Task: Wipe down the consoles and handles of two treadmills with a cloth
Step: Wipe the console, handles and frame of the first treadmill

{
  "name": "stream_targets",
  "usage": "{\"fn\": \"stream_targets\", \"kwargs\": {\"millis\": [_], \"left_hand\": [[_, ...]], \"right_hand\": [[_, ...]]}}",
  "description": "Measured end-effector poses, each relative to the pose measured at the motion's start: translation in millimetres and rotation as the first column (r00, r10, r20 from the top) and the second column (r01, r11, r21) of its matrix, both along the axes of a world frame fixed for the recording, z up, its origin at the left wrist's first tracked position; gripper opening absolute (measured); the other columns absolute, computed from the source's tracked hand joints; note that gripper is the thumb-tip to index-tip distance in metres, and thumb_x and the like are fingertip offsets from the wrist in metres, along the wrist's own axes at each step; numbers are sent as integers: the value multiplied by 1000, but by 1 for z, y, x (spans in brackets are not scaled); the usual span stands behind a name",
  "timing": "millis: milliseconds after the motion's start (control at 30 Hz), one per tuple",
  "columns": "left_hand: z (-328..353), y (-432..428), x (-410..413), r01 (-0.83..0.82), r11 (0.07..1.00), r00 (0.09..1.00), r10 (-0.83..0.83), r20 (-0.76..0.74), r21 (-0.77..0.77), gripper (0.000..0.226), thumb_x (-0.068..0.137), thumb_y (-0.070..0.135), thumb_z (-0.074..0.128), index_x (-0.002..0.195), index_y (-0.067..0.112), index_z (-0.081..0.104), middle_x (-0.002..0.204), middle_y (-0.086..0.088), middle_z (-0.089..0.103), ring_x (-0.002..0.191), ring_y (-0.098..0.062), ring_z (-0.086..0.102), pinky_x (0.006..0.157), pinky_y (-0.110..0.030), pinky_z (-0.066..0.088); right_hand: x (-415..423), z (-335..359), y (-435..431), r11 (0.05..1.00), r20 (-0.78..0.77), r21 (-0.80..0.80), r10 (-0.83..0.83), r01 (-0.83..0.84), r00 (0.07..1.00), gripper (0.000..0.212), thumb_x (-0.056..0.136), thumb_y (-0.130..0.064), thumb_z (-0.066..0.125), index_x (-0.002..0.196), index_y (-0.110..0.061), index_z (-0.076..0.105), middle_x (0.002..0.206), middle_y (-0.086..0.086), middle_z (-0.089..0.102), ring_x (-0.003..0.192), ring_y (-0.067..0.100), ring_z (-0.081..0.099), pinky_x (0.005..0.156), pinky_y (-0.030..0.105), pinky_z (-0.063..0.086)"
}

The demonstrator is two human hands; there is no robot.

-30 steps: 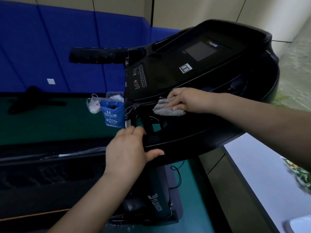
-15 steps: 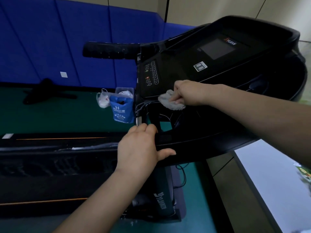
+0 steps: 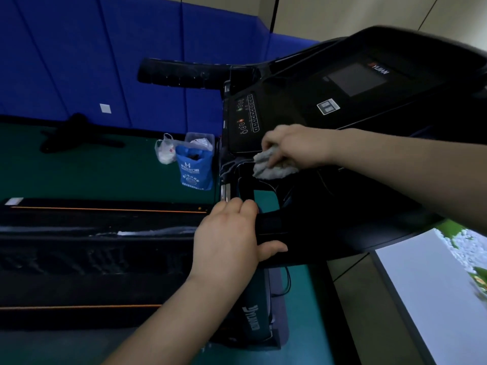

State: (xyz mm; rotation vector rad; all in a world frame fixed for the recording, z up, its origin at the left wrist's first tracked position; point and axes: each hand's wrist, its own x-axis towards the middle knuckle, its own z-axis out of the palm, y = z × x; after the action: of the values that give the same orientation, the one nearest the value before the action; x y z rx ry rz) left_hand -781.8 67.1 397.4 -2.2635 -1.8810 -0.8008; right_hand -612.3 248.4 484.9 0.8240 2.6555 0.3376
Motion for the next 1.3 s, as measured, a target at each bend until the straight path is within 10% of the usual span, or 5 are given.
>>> {"fn": "stream_targets", "kwargs": {"millis": [533,733,933,1067,1300], "left_hand": [[-1,1,-1,8,999,1000,-7,26,-33,61,53,80,50,79,25,58,74,9,54,72,-13,53,56,-25,42],[0,0,-2,26,999,999,-25,46,-29,60,49,79,52,76,26,58,71,9,52,68,-13,51,54,-23,38],[0,1,-2,21,999,998,-19,53,-44,61,49,80,49,76,26,58,71,10,52,68,-12,51,54,-22,37],[1,1,-1,20,999,999,-18,50,-41,61,48,80,51,77,26,59,71,10,53,68,-13,53,54,-22,38],[-1,1,-1,19,999,998,-16,57,-41,61,50,79,51,78,25,59,72,9,54,70,-13,53,55,-25,42]], "right_hand": [[-66,-34,23,938,310,-122,346,-324,885,27,89,-31,57,111,-20,70,121,2,61,113,29,50,84,37,39],[-45,-26,25,894,583,-399,76,204,809,25,90,-20,63,113,-26,70,124,-5,59,114,16,54,97,26,43],[-44,-30,26,833,331,-190,552,-519,765,19,81,-35,65,95,-28,76,103,0,69,94,25,63,76,30,50],[-39,-20,8,933,468,-359,167,14,868,26,91,-22,60,114,-31,68,125,-6,60,115,16,53,95,29,44],[-36,4,-11,642,462,-627,-150,441,874,34,96,-15,53,128,-26,59,109,-16,59,93,-5,53,91,11,39]]}}
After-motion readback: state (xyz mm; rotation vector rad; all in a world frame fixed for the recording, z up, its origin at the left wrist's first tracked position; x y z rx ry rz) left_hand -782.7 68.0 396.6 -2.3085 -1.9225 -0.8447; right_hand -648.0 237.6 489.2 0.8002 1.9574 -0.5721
